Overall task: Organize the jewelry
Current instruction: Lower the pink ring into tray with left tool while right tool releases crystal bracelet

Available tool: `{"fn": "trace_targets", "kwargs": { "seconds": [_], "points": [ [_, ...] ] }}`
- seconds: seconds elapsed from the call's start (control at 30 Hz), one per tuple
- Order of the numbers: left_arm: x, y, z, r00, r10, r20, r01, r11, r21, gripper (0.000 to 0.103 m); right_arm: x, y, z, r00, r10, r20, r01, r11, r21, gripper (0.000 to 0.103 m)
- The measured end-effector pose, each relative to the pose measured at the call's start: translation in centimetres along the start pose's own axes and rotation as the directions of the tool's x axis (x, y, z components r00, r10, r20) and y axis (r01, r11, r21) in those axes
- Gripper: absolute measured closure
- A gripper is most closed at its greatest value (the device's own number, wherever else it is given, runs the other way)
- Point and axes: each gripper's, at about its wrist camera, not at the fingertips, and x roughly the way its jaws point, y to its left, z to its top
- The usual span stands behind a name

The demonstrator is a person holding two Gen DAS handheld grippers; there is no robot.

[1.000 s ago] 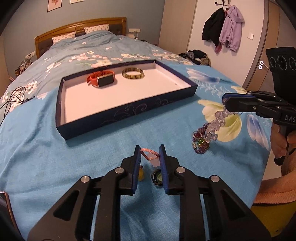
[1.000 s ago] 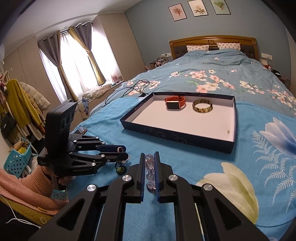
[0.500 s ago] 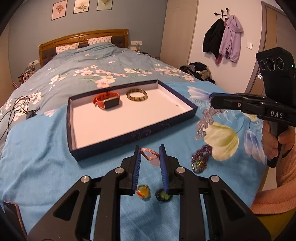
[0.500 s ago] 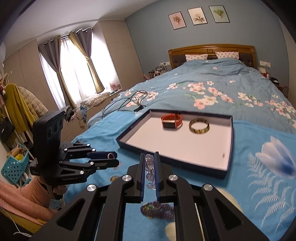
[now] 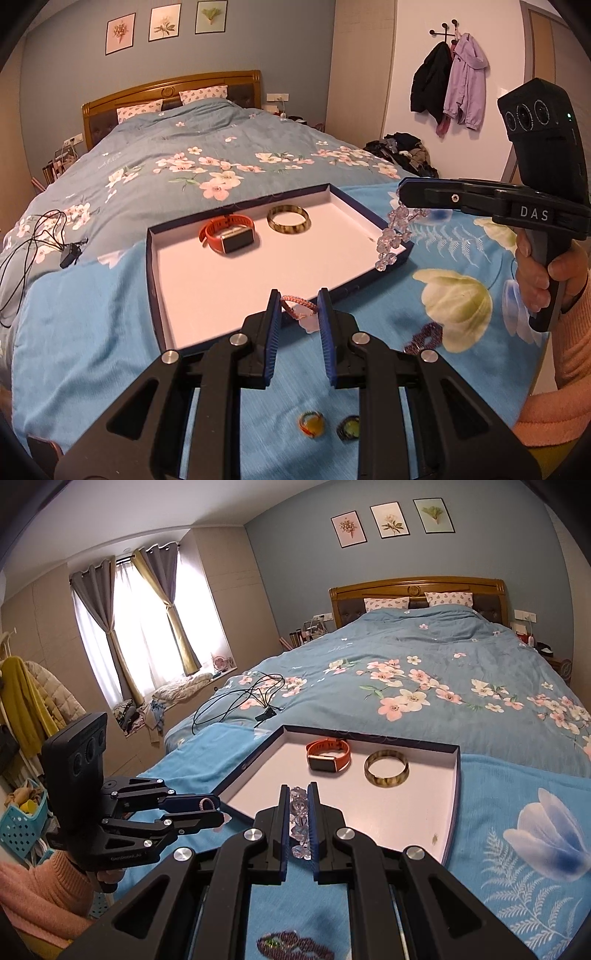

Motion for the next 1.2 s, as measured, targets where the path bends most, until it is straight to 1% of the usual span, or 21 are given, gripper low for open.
{"fn": "trace_targets", "kwargs": {
  "seconds": [0.2, 0.53, 1.2],
  "points": [
    [0.9, 0.6, 1.1, 1.0, 0.014, 0.006, -0.014, 1.0, 0.004, 0.083, 0.6, -0.3, 0.9, 1.0, -0.003, 0.003, 0.003, 1.0, 0.0, 0.095],
    [3.1, 1.4, 2.7, 0.999, 0.037, -0.001, -0.037, 0.999, 0.017, 0.083, 3.5, -1.4, 2.6, 1.0, -0.017, -0.023, 0.017, 1.0, 0.001, 0.095],
    [7.2, 4.0, 4.1, 0.995, 0.079, -0.054, -0.079, 0.997, -0.002, 0.083, 7.3, -2.8, 3.7, 0.998, -0.023, -0.061, 0.024, 1.0, 0.012, 0.095]
  ]
}}
